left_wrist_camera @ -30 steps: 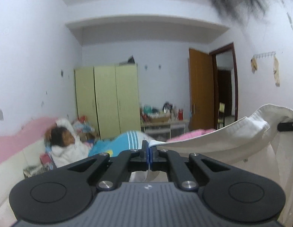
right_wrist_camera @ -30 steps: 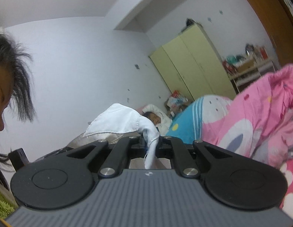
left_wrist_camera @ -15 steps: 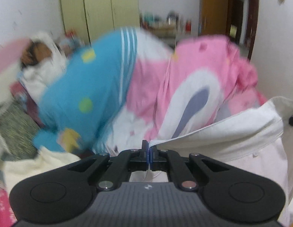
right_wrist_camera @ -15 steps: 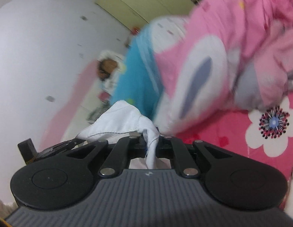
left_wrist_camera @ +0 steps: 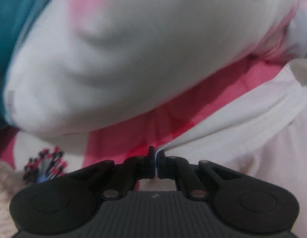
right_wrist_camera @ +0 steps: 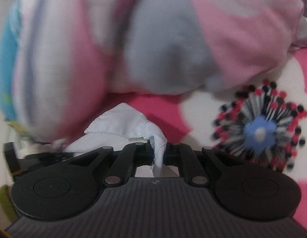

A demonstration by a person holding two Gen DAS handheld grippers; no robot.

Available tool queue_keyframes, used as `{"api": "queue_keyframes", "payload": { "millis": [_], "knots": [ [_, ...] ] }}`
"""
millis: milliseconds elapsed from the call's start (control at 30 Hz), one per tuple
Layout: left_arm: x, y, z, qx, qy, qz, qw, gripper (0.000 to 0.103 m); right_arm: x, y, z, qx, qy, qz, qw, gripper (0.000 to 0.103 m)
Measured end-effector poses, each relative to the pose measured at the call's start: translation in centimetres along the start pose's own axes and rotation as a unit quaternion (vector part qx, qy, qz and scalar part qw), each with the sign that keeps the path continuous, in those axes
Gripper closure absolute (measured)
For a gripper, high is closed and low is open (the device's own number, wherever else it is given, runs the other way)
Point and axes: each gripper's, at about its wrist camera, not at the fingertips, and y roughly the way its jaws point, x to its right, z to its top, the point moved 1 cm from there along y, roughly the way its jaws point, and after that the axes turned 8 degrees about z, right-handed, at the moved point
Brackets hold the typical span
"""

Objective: Fold clothes
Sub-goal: 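Lower the shirt onto the bed and open both grippers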

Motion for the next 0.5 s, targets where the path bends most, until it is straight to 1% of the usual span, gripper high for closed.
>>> {"api": "queue_keyframes", "payload": {
  "millis": [100,133,200,267,300,333,367,400,433,467,500],
  "knots": [
    [0.4,1.3,-0.7,0.024,0.006,0.009,0.9997,0.1,2.5,1.9,-0.2,0.015,0.023,-0.002,1.0,0.098],
    [0.1,1.4,-0.9,0.028,-0.001,0.006,0.9996,0.099,3.0,2.2,-0.2,0.022,0.032,0.004,0.999,0.098],
    [-0.6,1.6,-1.3,0.035,-0.016,0.0,0.9993,0.098,3.9,2.4,-0.4,0.04,0.059,0.028,0.997,0.096],
    [-1.9,1.7,-1.6,0.027,-0.05,-0.022,0.9982,0.093,4.9,2.5,-0.5,0.052,0.105,0.053,0.992,0.093],
    [-2.8,1.7,-1.8,0.02,-0.075,-0.039,0.9962,0.088,5.4,2.5,-0.7,0.057,0.133,0.066,0.987,0.092],
    [-3.7,1.7,-2.0,0.013,-0.098,-0.06,0.9933,0.07,5.9,2.4,-0.9,0.062,0.16,0.078,0.982,0.09],
    [-4.5,1.6,-2.3,0.006,-0.121,-0.081,0.9893,0.048,6.3,2.4,-1.1,0.065,0.184,0.088,0.977,0.086],
    [-5.2,1.4,-2.6,0.006,-0.135,-0.087,0.9869,0.042,6.7,2.3,-1.2,0.066,0.205,0.095,0.972,0.084],
    [-5.8,1.1,-2.9,0.006,-0.149,-0.093,0.9844,0.039,6.8,2.2,-1.3,0.067,0.22,0.1,0.968,0.078],
    [-6.4,0.8,-3.3,0.006,-0.163,-0.099,0.9816,0.038,6.7,1.9,-1.3,0.069,0.224,0.098,0.967,0.073],
    [-7.0,0.6,-3.6,0.002,-0.17,-0.102,0.9801,0.038,6.1,1.7,-1.2,0.068,0.209,0.087,0.972,0.064]
  ]
}}
